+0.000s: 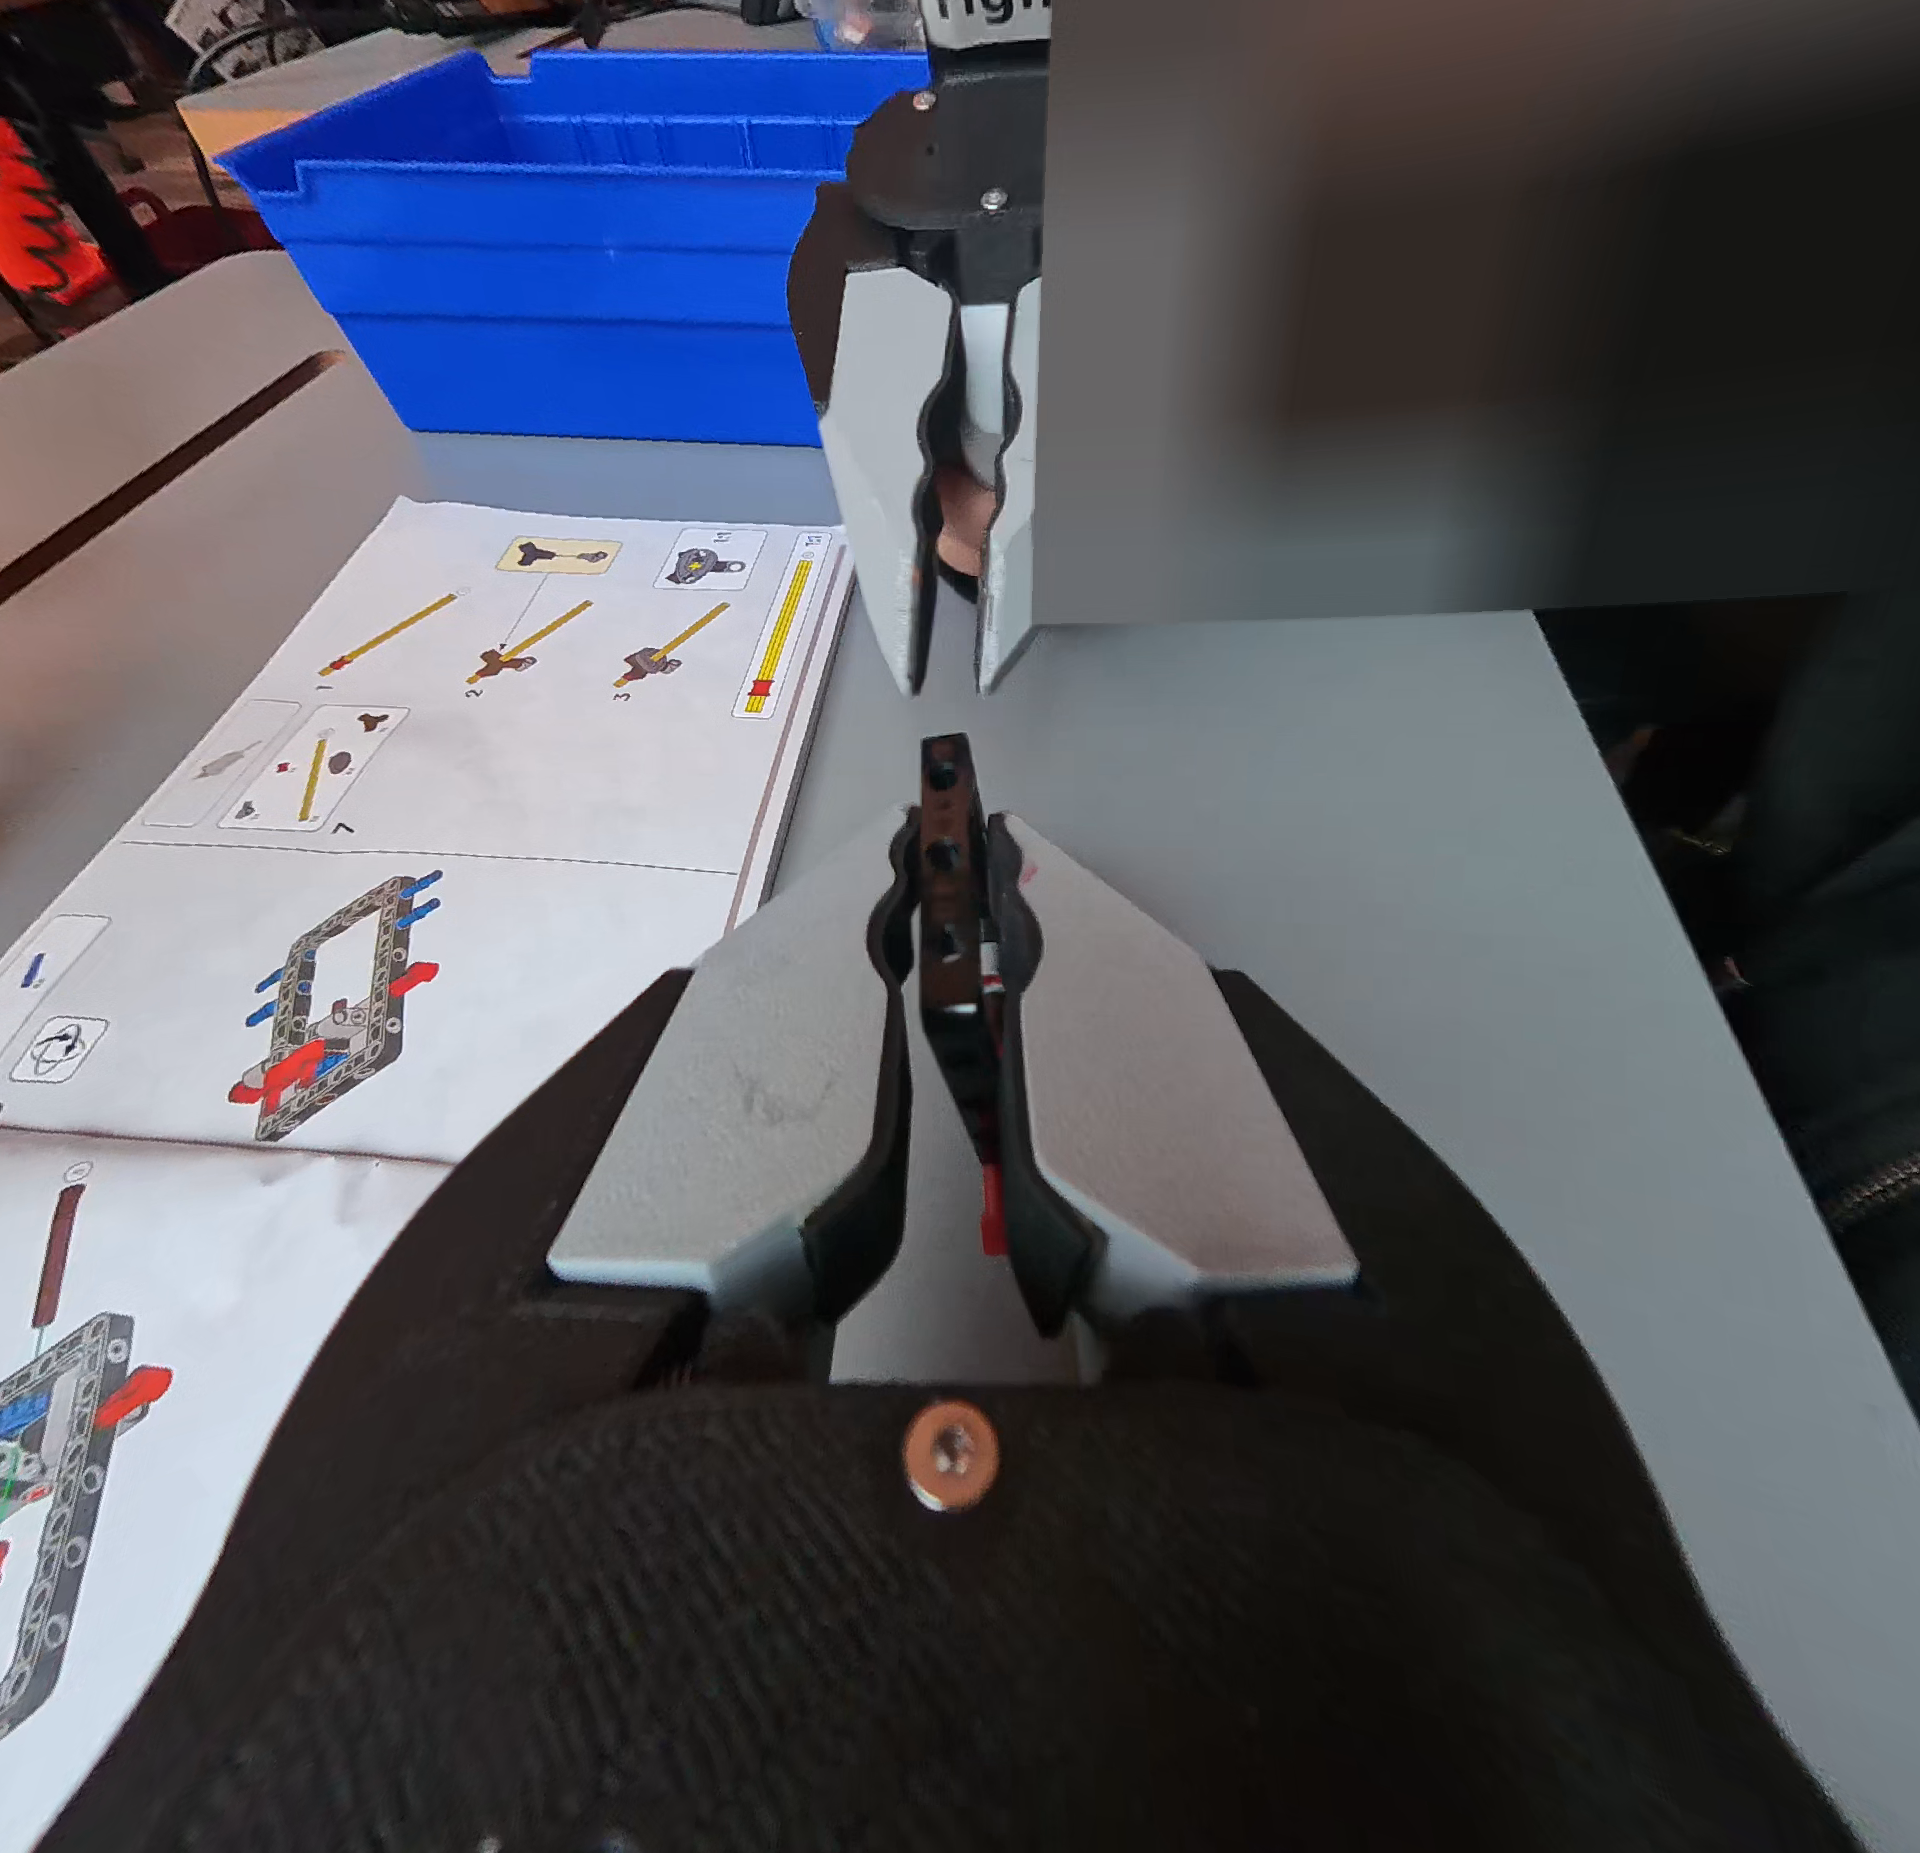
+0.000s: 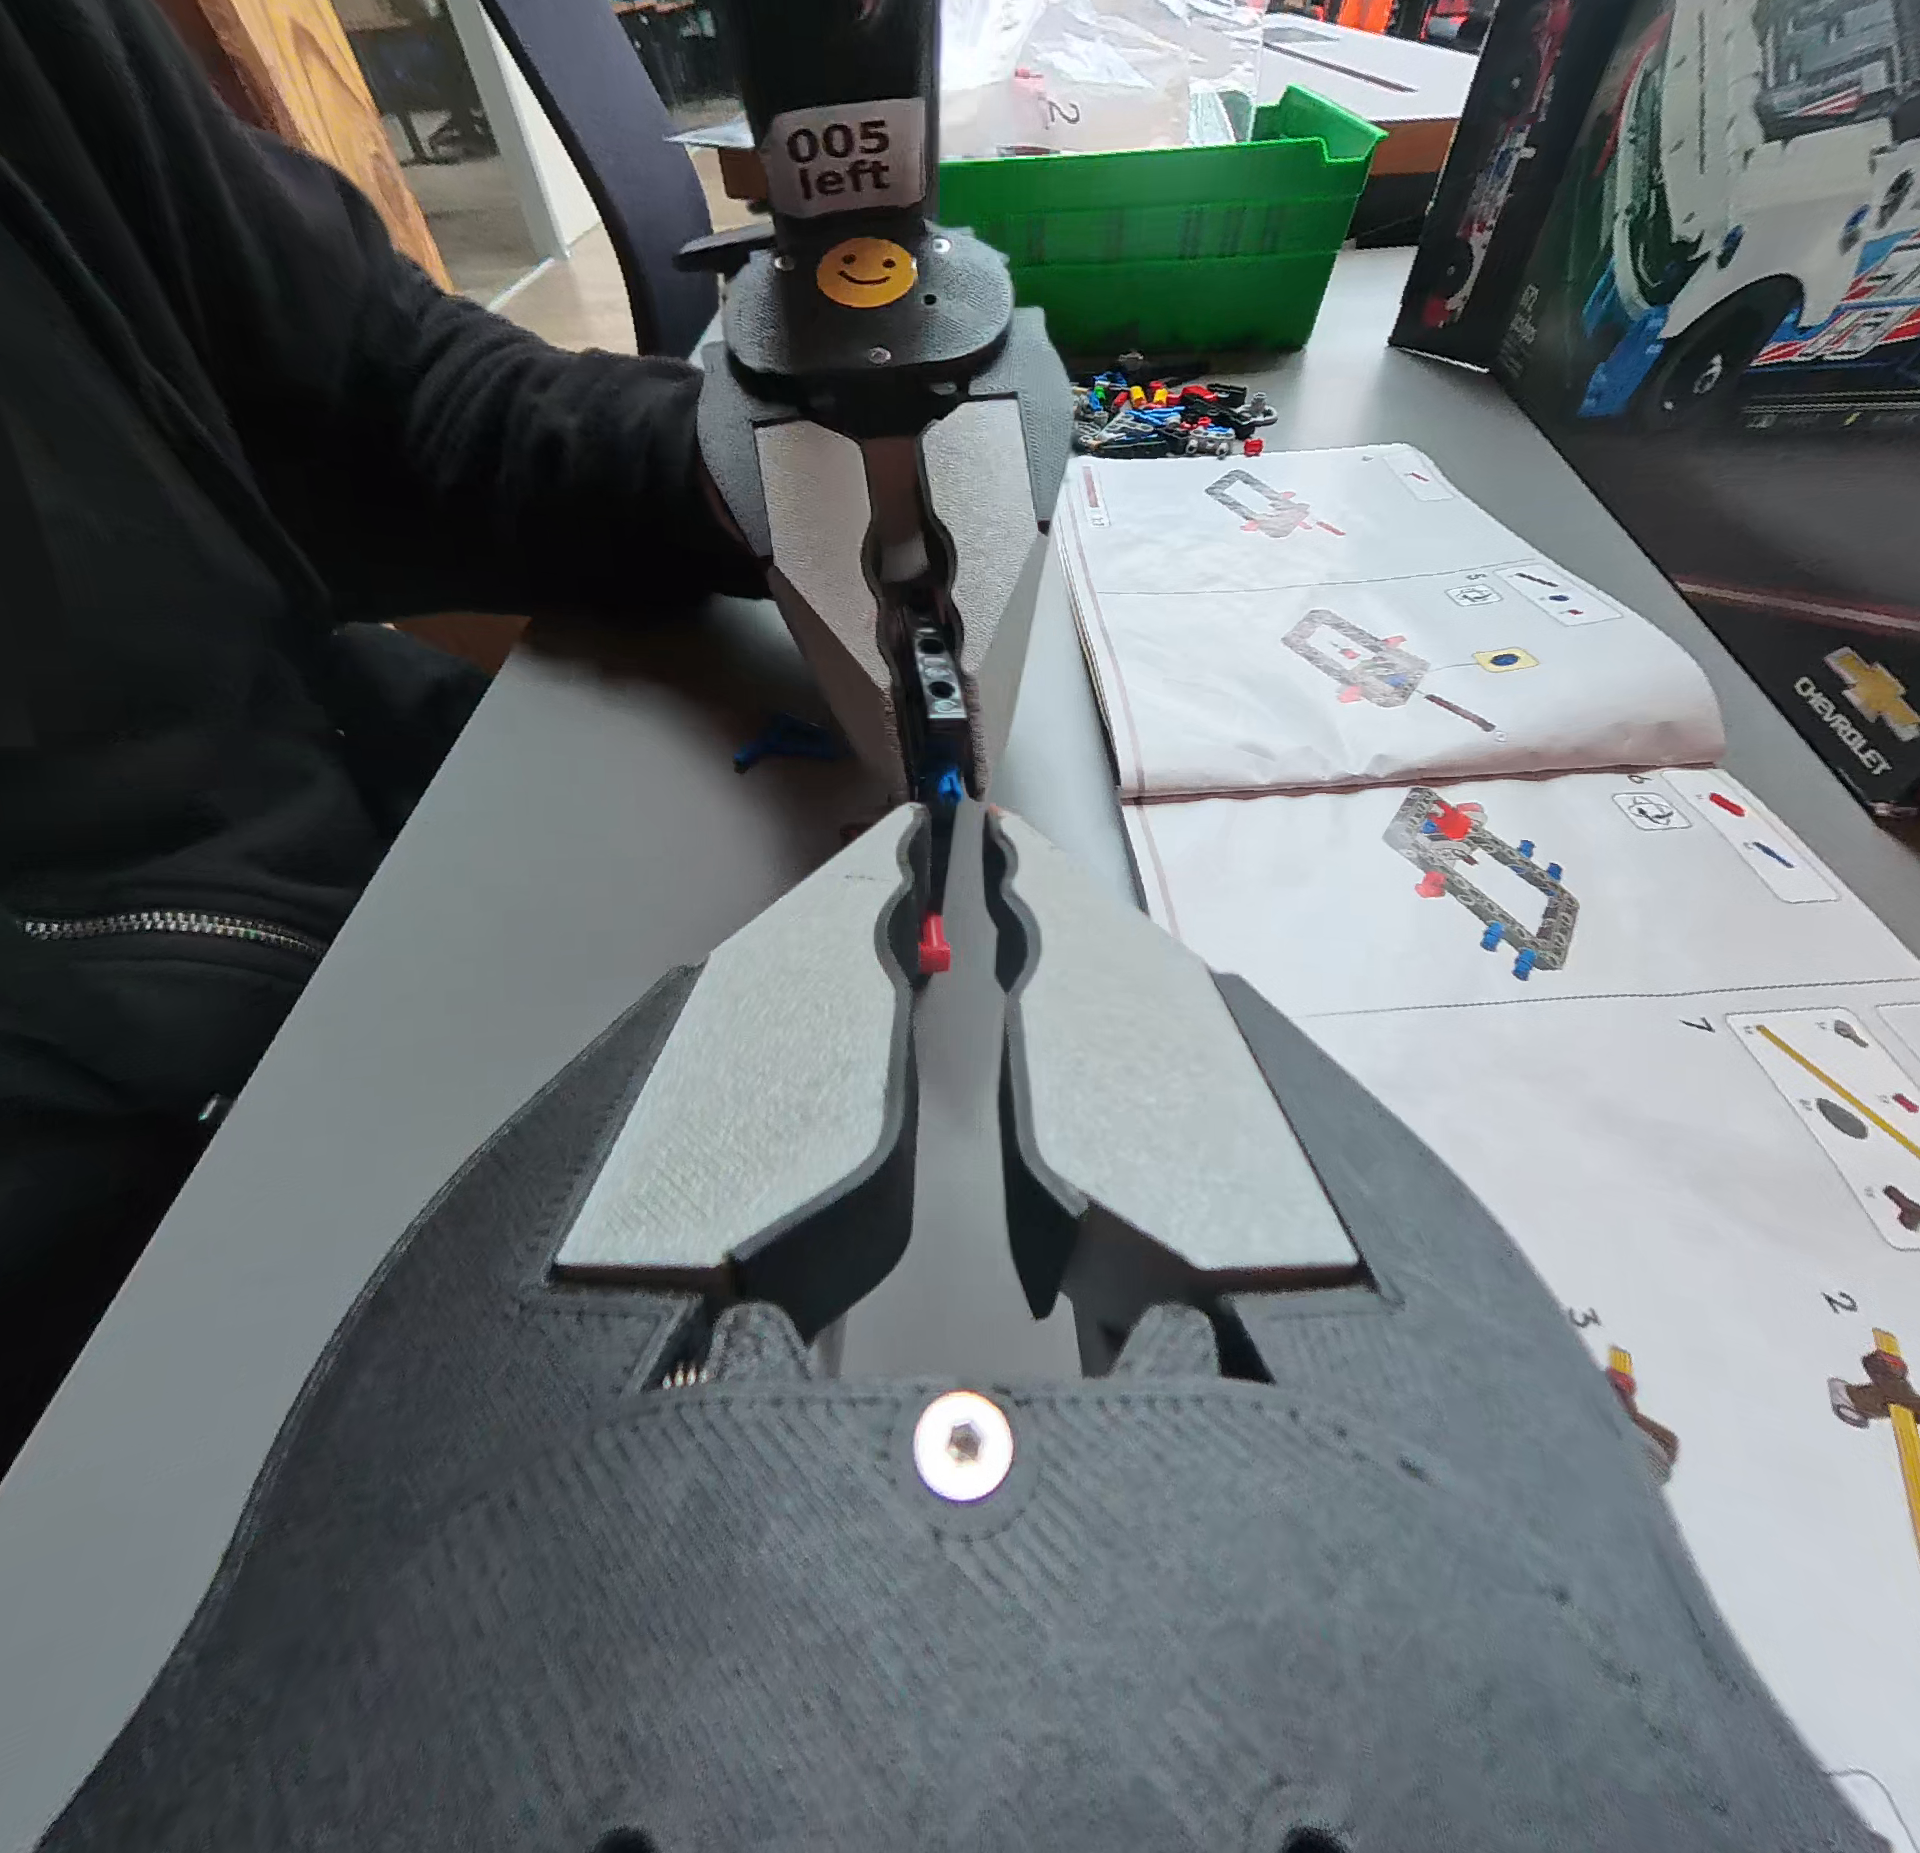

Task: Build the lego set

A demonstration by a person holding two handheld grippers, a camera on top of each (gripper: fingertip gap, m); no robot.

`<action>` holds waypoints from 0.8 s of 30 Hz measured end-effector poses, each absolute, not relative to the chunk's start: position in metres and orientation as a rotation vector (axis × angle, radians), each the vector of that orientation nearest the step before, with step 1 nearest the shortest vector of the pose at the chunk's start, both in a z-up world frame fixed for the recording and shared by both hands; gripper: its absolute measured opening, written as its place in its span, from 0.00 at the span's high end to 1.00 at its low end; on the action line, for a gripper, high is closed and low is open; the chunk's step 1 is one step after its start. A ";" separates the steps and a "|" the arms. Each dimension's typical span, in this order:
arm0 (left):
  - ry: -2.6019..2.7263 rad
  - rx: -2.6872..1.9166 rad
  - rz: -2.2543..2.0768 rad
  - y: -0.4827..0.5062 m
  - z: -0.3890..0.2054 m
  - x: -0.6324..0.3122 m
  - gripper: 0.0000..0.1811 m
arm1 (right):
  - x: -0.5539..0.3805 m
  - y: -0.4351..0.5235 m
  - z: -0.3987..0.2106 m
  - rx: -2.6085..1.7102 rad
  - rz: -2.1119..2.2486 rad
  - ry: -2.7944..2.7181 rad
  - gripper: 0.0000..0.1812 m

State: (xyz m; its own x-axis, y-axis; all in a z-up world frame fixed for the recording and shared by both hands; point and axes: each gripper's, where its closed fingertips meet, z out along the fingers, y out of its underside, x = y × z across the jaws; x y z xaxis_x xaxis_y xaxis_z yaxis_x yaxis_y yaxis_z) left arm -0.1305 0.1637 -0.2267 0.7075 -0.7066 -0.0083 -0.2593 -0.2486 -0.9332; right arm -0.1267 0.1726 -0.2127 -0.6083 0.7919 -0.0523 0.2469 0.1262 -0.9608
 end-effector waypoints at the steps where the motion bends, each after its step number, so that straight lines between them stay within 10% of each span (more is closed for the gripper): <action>1: 0.749 -1.821 -0.514 0.163 -0.225 -0.131 0.95 | -0.126 0.173 -0.211 -0.997 1.517 -1.921 0.96; 11: 0.605 -1.982 -0.425 0.135 -0.214 -0.165 0.72 | -0.125 0.164 -0.215 -0.955 1.467 -1.960 0.93; 24: 0.488 -2.364 -0.321 0.044 -0.281 -0.181 0.84 | -0.121 0.163 -0.207 -0.938 1.477 -1.942 0.91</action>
